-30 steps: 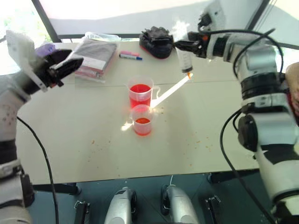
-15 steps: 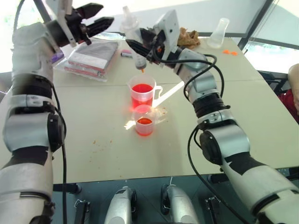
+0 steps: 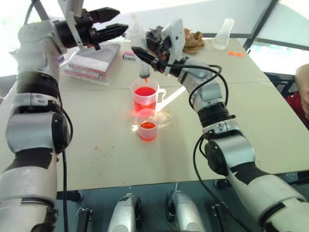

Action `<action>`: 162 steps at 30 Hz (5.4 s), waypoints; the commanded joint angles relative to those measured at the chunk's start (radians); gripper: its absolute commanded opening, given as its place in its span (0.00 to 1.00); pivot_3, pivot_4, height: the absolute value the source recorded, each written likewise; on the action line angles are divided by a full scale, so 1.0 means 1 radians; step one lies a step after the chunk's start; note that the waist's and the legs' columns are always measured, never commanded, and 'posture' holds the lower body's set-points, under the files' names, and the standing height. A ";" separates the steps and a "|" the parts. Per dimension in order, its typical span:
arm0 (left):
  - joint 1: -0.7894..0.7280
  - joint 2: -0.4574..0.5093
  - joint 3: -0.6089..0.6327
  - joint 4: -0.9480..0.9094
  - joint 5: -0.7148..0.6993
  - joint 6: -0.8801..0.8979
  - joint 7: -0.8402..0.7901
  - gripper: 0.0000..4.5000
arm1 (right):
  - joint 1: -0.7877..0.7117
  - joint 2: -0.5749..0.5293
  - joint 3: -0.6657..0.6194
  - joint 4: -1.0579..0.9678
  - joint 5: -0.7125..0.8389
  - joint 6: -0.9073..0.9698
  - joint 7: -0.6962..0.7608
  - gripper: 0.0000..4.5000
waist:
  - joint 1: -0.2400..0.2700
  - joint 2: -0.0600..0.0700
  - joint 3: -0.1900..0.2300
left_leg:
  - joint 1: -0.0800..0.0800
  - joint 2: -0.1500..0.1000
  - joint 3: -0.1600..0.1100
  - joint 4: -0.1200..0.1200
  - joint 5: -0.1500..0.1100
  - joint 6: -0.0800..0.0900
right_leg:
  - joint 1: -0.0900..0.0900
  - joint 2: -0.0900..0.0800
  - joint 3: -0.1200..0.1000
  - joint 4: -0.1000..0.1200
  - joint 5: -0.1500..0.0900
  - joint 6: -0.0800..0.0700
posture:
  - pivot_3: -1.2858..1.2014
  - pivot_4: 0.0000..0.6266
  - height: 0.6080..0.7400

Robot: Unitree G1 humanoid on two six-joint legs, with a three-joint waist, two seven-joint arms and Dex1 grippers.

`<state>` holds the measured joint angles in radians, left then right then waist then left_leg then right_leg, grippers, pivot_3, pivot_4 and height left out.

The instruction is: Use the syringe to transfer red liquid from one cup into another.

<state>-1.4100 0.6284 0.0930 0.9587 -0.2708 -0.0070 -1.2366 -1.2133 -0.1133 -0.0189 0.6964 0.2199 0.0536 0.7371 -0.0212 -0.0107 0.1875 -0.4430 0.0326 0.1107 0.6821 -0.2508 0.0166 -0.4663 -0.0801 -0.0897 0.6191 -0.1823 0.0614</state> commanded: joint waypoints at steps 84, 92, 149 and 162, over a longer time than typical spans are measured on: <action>-0.017 -0.128 0.021 0.062 0.096 -0.139 0.092 0.57 | 0.205 0.086 0.022 -0.146 -0.019 0.005 -0.081 0.33 | 0.002 0.000 0.000 | 0.001 -0.001 -0.001 0.002 0.000 0.001 | 0.001 0.000 0.000 0.003 0.000 0.000 | 0.52 0.24 1.00; 0.179 0.005 0.016 -0.226 0.012 0.150 -0.058 0.57 | 0.141 0.043 -0.040 -0.171 0.021 0.013 -0.122 0.33 | -0.002 0.000 0.000 | 0.003 0.000 -0.001 0.002 0.000 0.000 | 0.000 -0.001 0.002 0.008 -0.001 0.001 | 0.52 0.24 1.00; 0.101 -0.084 -0.048 -0.314 -0.111 0.217 -0.044 0.57 | 0.541 -0.030 0.061 -1.035 0.326 0.628 -0.379 0.33 | 0.002 -0.002 -0.001 | 0.009 -0.001 -0.004 0.003 -0.002 0.003 | 0.004 0.000 0.003 0.010 -0.001 0.000 | 0.52 0.24 1.00; 0.086 -0.129 -0.088 -0.281 -0.075 0.182 -0.127 0.57 | 0.558 -0.063 0.129 -1.028 0.250 0.578 -0.327 0.33 | 0.007 -0.002 -0.001 | 0.009 -0.001 -0.005 0.003 -0.002 0.004 | 0.004 -0.001 0.003 0.009 -0.001 0.000 | 0.52 0.24 1.00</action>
<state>-1.2927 0.5059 0.0158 0.7045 -0.3528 0.1821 -1.3445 -0.6352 -0.1810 0.1030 -0.2978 0.4728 0.6741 0.3923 -0.0138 -0.0126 0.1866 -0.4343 0.0319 0.1057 0.6847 -0.2526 0.0204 -0.4622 -0.0809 -0.0863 0.6283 -0.1832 0.0615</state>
